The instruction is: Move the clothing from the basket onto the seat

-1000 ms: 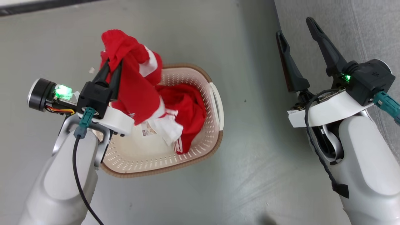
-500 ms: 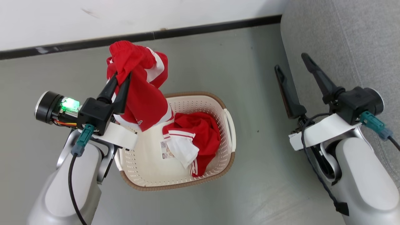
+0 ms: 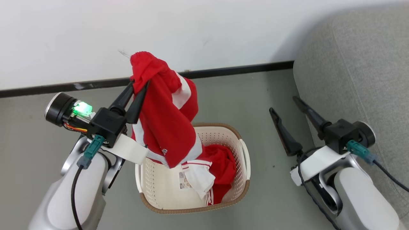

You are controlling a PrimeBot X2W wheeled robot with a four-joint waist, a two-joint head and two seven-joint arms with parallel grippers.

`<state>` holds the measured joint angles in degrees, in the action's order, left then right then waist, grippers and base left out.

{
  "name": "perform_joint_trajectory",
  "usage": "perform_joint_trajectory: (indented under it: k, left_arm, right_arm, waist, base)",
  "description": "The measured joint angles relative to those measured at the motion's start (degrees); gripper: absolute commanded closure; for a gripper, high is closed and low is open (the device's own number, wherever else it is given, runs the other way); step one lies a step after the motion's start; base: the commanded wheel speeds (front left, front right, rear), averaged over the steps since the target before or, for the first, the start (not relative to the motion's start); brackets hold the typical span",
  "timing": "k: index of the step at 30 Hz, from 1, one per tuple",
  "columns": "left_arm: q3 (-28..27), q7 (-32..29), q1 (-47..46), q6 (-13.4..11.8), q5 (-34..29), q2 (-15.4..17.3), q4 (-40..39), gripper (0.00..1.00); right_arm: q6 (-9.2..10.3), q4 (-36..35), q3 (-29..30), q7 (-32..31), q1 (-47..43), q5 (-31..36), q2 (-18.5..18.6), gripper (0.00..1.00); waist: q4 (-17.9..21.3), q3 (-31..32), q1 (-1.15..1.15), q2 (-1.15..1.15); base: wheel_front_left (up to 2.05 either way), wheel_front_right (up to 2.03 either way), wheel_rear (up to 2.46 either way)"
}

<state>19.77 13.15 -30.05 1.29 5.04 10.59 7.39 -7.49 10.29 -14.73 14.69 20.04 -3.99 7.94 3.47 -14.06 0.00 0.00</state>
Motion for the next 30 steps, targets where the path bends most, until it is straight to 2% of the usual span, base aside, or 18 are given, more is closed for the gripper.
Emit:
perform_joint_trajectory:
  k: [4, 13, 23, 30]
  left_arm:
    - [1.1, -0.6, 0.0, 1.7, 0.2, 0.0, -1.4, 1.00]
    - [3.6, -3.1, -0.1, 3.4, 1.8, -0.7, -3.7, 1.00]
    - [7.0, -6.5, -0.1, 4.0, 2.7, -2.1, -4.6, 1.00]
    - [9.0, -8.9, -0.1, 4.5, 3.0, -3.3, -6.0, 1.00]
  right_arm:
    - [-0.01, 1.2, -1.7, 0.0, -1.4, -1.1, 0.5, 0.00]
    - [0.00, 3.1, -8.5, 0.0, -4.4, -5.6, 1.7, 0.00]
    - [-0.01, 3.4, -22.8, 0.0, -4.5, -9.9, 1.3, 0.00]
    - [-0.01, 4.2, -25.5, 0.0, -1.6, -11.7, 0.7, 0.00]
  waist:
    - [-0.7, 2.6, 0.00, 0.00]
    - [-2.2, 7.8, 0.00, 0.00]
    - [-3.6, 12.0, 0.00, 0.00]
    - [-4.7, 13.7, 0.00, 0.00]
  base:
    - [0.00, 0.00, 0.00]
    - [0.00, 0.00, 0.00]
    - [0.00, 0.00, 0.00]
    - [0.00, 0.00, 0.00]
